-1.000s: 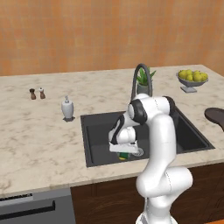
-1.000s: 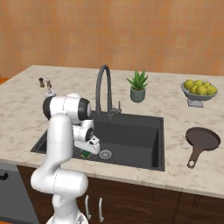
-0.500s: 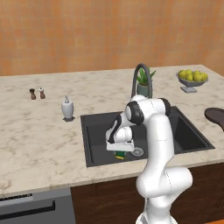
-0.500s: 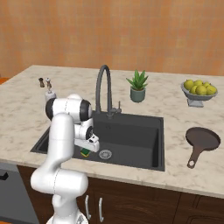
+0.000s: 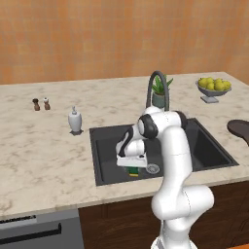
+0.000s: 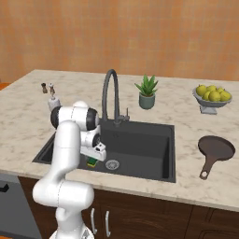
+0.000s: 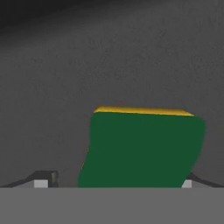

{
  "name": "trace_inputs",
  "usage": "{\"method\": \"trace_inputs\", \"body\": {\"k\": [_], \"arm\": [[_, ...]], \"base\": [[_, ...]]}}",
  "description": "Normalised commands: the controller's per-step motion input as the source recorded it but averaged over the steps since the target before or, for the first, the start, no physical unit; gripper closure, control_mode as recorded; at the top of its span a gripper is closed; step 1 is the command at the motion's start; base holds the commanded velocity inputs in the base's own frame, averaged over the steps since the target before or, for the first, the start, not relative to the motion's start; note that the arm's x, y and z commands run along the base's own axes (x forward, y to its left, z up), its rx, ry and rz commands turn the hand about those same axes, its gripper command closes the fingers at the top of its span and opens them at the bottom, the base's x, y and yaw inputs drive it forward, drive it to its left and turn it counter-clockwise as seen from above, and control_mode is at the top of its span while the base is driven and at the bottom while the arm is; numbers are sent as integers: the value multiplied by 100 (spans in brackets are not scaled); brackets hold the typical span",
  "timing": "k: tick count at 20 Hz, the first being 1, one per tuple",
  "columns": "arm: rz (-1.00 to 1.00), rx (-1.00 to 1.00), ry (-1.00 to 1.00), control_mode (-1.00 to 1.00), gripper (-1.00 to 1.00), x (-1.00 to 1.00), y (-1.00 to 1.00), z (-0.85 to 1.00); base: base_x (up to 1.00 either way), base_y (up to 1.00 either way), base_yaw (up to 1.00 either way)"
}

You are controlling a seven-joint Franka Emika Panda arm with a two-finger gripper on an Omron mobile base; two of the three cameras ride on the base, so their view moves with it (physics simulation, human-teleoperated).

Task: Pick the pan and sponge and place them into the sink. Then turn on the water.

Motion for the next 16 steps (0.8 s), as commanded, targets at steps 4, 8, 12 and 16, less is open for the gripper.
{"method": "trace_inputs", "body": {"k": [4, 8, 12, 16], "arm": [[0, 2, 0, -100, -100, -34, -5, 79], [-2, -11, 13, -100, -100, -57, 0, 100], [0, -10, 9, -100, -100, -84, 0, 100], [0, -1, 5, -100, -100, -76, 0, 100]], "base": [[0, 0, 0], [0, 0, 0], [0, 0, 0], [0, 0, 0]]}}
